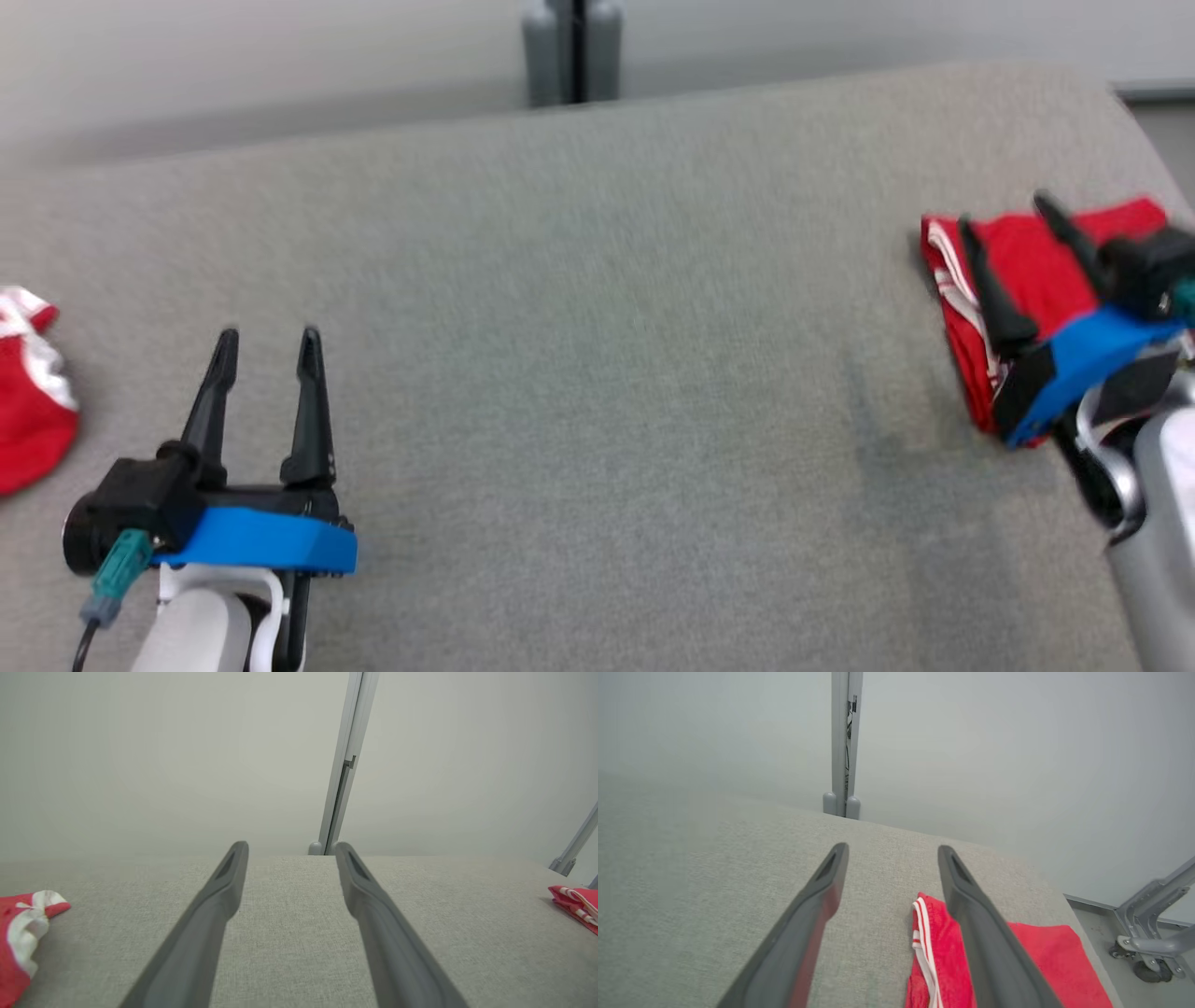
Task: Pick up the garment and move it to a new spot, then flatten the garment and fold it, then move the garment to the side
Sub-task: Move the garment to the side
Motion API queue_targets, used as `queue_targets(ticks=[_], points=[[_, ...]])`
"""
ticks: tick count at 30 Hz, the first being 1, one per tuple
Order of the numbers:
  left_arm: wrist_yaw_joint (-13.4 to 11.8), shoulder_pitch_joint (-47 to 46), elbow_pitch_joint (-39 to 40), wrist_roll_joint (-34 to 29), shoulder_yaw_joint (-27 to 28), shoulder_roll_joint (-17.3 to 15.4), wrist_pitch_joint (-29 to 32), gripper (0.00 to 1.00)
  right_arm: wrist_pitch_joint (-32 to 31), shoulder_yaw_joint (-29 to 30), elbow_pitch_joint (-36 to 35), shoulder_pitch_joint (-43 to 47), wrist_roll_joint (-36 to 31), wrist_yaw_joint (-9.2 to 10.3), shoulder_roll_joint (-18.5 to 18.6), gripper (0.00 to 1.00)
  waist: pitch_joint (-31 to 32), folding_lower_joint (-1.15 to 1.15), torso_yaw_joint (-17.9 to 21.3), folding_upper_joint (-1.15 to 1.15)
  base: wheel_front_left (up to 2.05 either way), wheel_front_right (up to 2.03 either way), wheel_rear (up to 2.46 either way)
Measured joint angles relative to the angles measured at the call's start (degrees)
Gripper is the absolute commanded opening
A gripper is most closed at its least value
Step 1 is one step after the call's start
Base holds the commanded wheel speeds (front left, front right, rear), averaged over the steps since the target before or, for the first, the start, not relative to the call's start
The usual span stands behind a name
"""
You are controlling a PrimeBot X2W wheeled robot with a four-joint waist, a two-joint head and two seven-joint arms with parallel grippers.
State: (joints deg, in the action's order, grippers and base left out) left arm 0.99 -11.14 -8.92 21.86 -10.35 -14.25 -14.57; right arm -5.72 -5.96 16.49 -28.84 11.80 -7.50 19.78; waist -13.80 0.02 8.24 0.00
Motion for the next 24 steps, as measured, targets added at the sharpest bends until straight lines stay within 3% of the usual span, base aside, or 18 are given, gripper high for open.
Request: queue_targets(ticks=[8, 24], points=[[0.1, 5.0, -3.2, 0.0, 1.6, 0.9, -0.4, 1.0, 7.5, 3.8, -8.4, 14.4, -0.1, 0.01, -8.5, 1.0, 6.0, 0.0, -3.3, 0.0, 0.0, 0.0, 0.0], [2.0, 9.3, -3.5, -2.2, 5.5, 3.9, -0.4, 1.0, 6.7, 9.0, -10.3, 22.0, -4.2, 0.02, -13.8, 1.0, 8.7, -0.02, -3.8, 0.0, 0.0, 0.0, 0.0]])
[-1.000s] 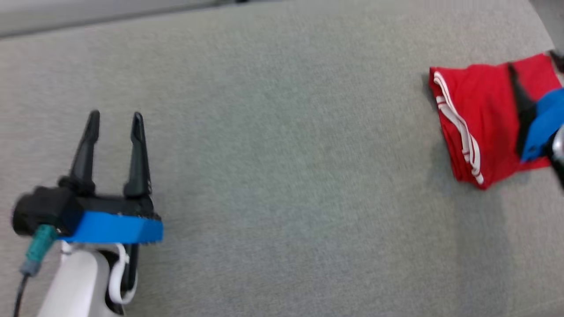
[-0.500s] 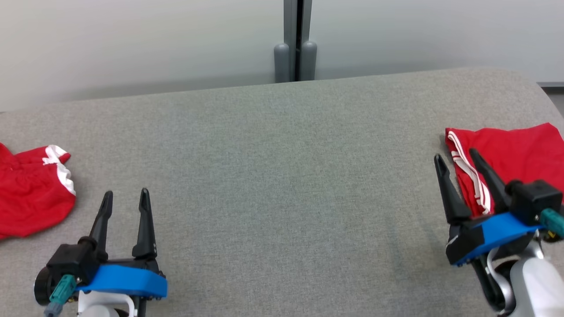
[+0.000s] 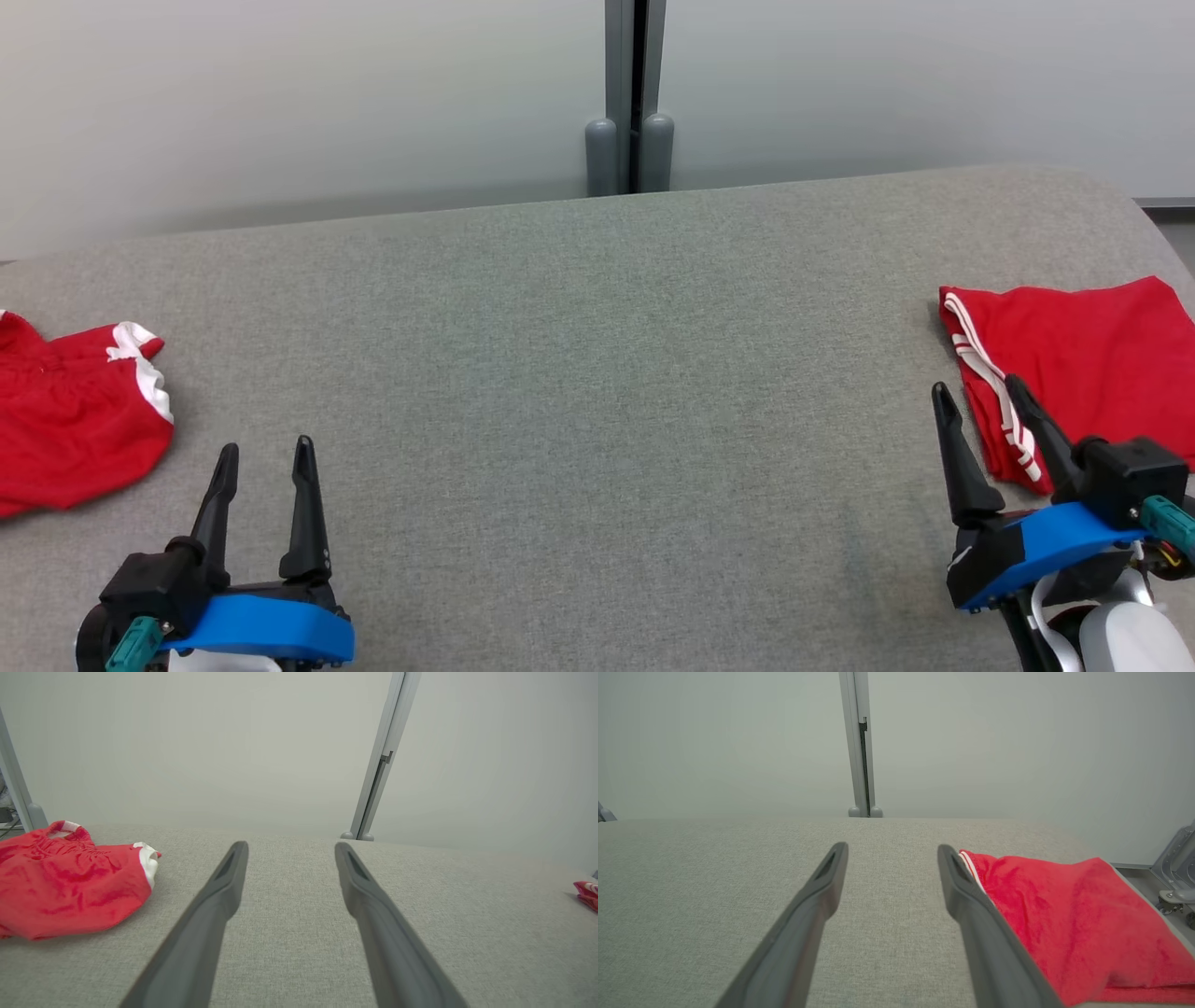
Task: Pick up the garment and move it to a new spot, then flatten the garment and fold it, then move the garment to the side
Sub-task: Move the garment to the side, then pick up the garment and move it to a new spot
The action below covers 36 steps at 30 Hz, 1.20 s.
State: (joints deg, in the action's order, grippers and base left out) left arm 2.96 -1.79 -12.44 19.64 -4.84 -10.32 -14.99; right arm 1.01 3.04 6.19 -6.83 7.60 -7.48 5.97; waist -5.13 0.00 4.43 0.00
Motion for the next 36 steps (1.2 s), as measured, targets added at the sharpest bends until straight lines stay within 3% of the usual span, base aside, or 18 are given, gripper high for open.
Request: queue_targets(ticks=[9, 26, 36], points=[[0.6, -0.6, -0.4, -1.0, 0.9, 1.3, 0.0, 1.0, -0.3, 0.2, -0.4, 0.7, -0.2, 0.0, -0.5, 1.0, -0.1, -0.01, -3.9, 0.0, 0.0, 0.0, 0.0], [0.6, 2.5, 0.0, -2.5, 3.5, 3.5, 0.0, 1.0, -1.4, -2.7, -1.1, 1.6, -0.4, -0.01, 0.3, 1.0, 2.6, -0.01, -24.0, 0.0, 0.0, 0.0, 0.0], [0.9, 4.0, 0.9, -2.6, 4.2, 4.3, 0.0, 1.0, -1.5, -3.5, -1.3, 1.6, -0.4, 0.0, 0.1, 1.0, 1.4, 0.0, -29.4, 0.0, 0.0, 0.0, 0.0]])
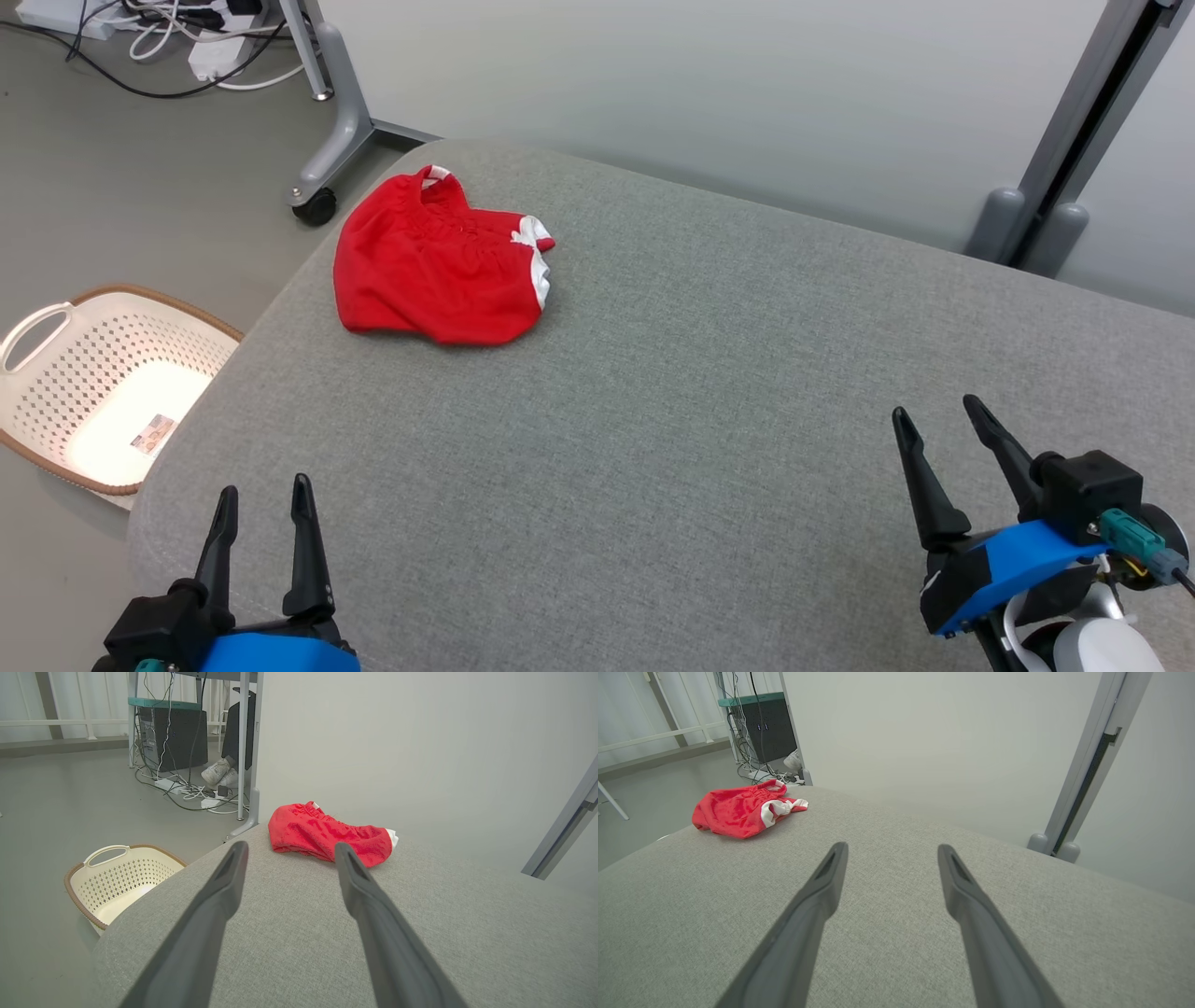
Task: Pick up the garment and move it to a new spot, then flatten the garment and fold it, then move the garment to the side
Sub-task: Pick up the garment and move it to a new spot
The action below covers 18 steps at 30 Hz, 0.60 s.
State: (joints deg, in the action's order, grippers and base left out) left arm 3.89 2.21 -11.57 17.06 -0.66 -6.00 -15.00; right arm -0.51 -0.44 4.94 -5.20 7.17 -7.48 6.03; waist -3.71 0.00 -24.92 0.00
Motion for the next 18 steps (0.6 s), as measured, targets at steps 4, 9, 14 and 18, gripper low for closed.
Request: queue_targets(ticks=[4, 9, 14, 18], points=[[-0.1, 0.0, 0.2, -0.2, 0.1, 0.3, 0.0, 1.0, -0.2, -0.2, 0.0, 0.1, -0.1, 0.0, 0.1, 1.0, -0.4, 0.0, -0.1, 0.0, 0.0, 0.0, 0.0], [-0.5, -0.7, 2.7, 1.3, 1.3, 0.5, 0.9, 1.0, -0.4, -1.1, -0.7, 0.1, -0.1, 0.0, 0.7, 1.0, -1.8, 0.0, 1.4, 0.0, 0.0, 0.0, 0.0], [0.0, -6.8, 7.4, 3.7, 2.9, -3.9, 10.5, 1.0, -1.0, -1.3, -3.3, -0.8, -0.7, 0.0, 1.1, 1.0, -5.2, 0.0, 3.8, 0.0, 0.0, 0.0, 0.0], [-0.2, -15.2, 8.4, 6.2, 5.6, -9.0, 19.1, 1.0, -1.6, -1.9, -6.0, -3.0, -1.0, 0.0, 1.9, 1.0, -9.8, 0.0, 6.8, 0.0, 0.0, 0.0, 0.0]])
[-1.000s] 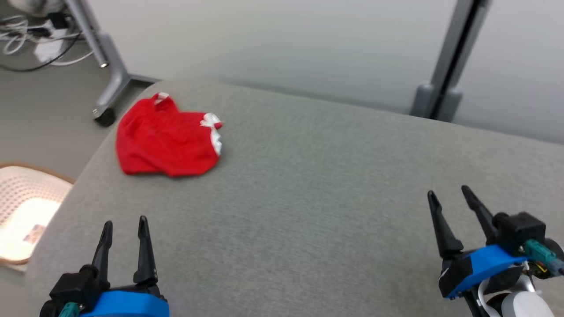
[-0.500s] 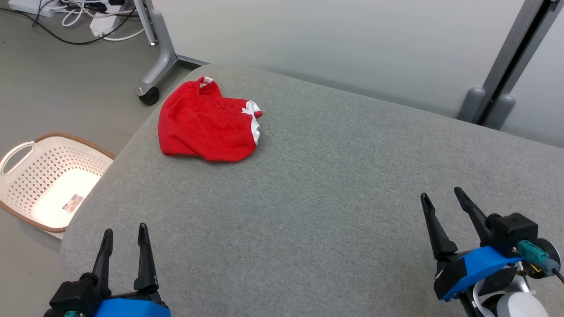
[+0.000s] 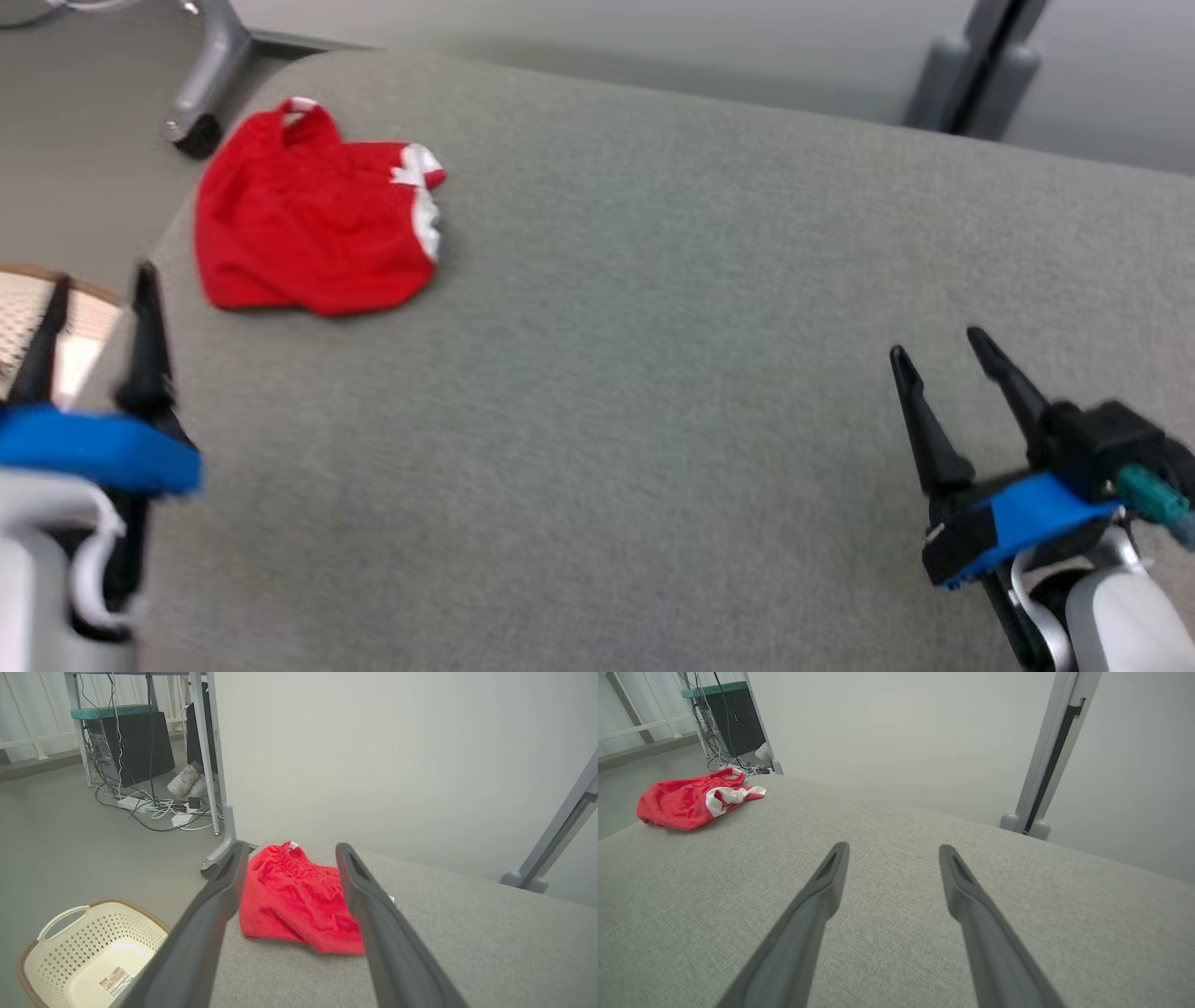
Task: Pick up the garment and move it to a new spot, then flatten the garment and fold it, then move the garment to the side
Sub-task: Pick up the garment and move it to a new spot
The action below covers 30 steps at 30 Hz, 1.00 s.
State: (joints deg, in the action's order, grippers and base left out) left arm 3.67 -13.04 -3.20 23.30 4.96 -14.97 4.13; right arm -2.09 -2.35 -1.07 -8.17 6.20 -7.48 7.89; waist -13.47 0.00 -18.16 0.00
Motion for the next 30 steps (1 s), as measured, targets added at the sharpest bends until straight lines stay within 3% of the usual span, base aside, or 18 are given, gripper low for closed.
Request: queue_targets(ticks=[4, 11, 17, 22, 23, 24, 30], points=[[0.1, -8.3, -4.9, 2.3, 3.1, -5.2, 6.0, 1.0, -0.8, -1.7, -2.1, -1.4, -0.1, 0.0, 0.1, 1.0, -4.6, 0.0, 3.5, 0.0, 0.0, 0.0, 0.0], [-2.7, -16.5, -14.3, 5.3, 8.4, -12.5, 14.9, 1.0, -1.6, -3.5, -7.0, -5.4, -0.3, -0.01, 0.9, 1.0, -14.3, -0.02, 11.9, 0.0, 0.0, 0.0, 0.0], [-5.4, -17.8, -19.2, 8.2, 11.5, -15.8, 23.0, 1.0, -1.2, -2.9, -9.2, -7.7, 0.0, 0.0, 0.8, 1.0, -22.4, -0.02, 17.6, 0.0, 0.0, 0.0, 0.0], [-7.7, -19.1, -21.7, 10.4, 12.9, -17.3, 29.1, 1.0, 1.0, -2.2, -8.1, -8.1, 0.2, 0.0, -0.5, 1.0, -24.1, -0.01, 20.0, 0.0, 0.0, 0.0, 0.0], [-7.8, -19.2, -21.8, 10.6, 12.9, -17.7, 30.5, 0.37, 1.5, -2.2, -7.4, -8.1, 0.4, 0.0, -0.7, 1.0, -23.9, -0.01, 20.2, 0.0, 0.0, 0.0, 0.0], [-7.9, -19.2, -21.9, 10.9, 12.9, -17.7, 31.3, 0.0, 1.9, -2.3, -6.9, -8.1, 0.4, 0.0, -0.8, 1.0, -23.5, -0.01, 20.4, 0.0, 0.0, 0.0, 0.0], [-6.7, -17.8, -19.8, 10.2, 10.3, -17.7, 33.9, 0.0, 4.1, -2.7, -3.4, -8.2, 1.3, 0.0, -1.6, 1.0, -18.5, -0.01, 20.0, 0.0, 0.0, 0.0, 0.0]])
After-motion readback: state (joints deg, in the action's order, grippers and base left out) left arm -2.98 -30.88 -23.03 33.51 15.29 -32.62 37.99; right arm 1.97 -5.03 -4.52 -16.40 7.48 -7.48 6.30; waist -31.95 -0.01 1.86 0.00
